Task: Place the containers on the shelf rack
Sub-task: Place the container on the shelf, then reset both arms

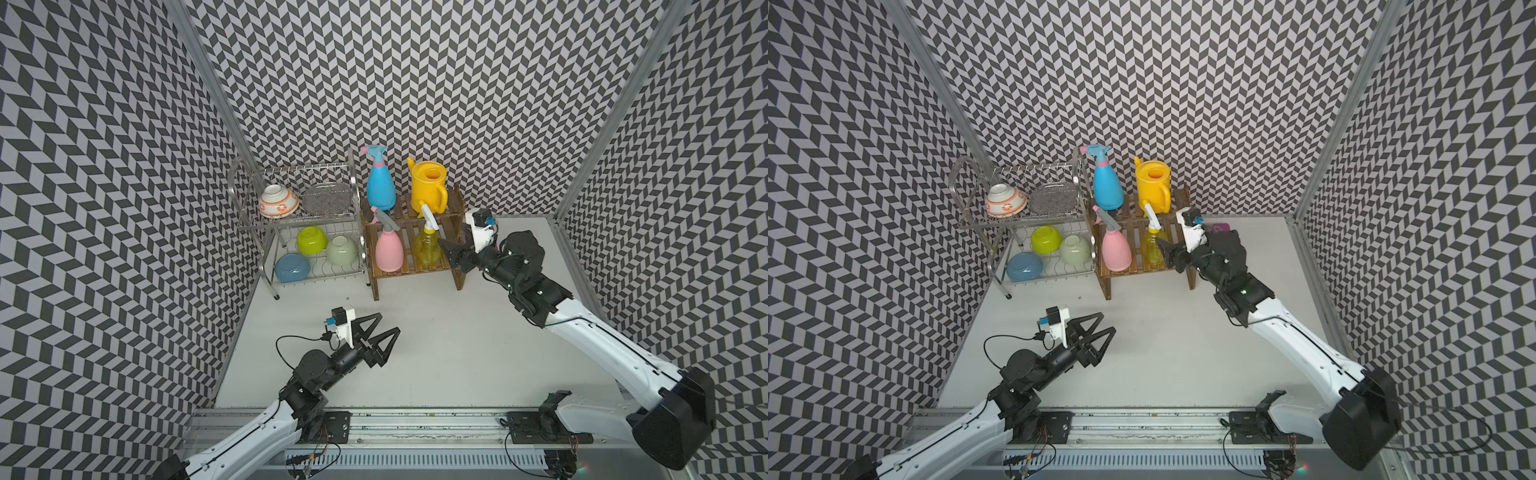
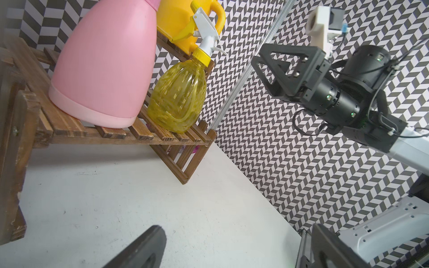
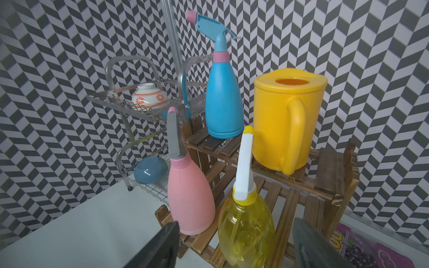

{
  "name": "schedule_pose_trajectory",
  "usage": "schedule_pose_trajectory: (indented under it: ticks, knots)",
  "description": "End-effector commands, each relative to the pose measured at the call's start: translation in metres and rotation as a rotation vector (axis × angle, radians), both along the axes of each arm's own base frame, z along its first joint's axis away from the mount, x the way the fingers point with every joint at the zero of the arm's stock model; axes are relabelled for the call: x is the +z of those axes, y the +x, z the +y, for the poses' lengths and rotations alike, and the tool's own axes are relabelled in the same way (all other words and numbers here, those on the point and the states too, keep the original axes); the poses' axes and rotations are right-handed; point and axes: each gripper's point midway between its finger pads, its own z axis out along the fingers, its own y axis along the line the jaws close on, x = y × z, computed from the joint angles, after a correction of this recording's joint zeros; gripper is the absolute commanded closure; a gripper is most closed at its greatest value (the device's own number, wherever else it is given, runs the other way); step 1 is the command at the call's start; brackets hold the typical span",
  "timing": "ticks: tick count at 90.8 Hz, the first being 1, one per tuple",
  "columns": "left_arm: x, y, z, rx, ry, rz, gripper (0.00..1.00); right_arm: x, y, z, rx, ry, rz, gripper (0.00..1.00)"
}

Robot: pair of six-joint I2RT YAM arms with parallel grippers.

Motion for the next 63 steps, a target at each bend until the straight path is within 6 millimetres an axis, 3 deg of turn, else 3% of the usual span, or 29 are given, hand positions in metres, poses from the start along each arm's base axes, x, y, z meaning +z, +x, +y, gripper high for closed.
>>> schedule_pose_trajectory:
  ticks: [1, 25, 49, 57, 63]
  knots:
    - [0.014, 0.002, 0.002, 0.014, -0.014, -0.035, 0.0, 0.027, -0.019, -0.015, -0.012, 0.093, -0.08, 0.2]
    - [0.014, 0.002, 0.002, 0.015, -0.011, -0.037, 0.0, 0.015, -0.061, -0.047, -0.036, 0.164, -0.086, 0.17]
    - [0.006, 0.013, 0.006, 0.08, 0.062, -0.019, 0.0, -0.035, -0.095, -0.075, -0.061, 0.287, -0.084, 0.11]
    - [0.002, 0.021, 0.011, 0.136, 0.102, -0.014, 0.0, -0.061, -0.096, -0.082, -0.093, 0.309, -0.051, 0.09]
    - [-0.001, 0.027, 0.016, 0.179, 0.134, -0.008, 0.0, -0.069, -0.096, -0.087, -0.115, 0.336, -0.033, 0.09]
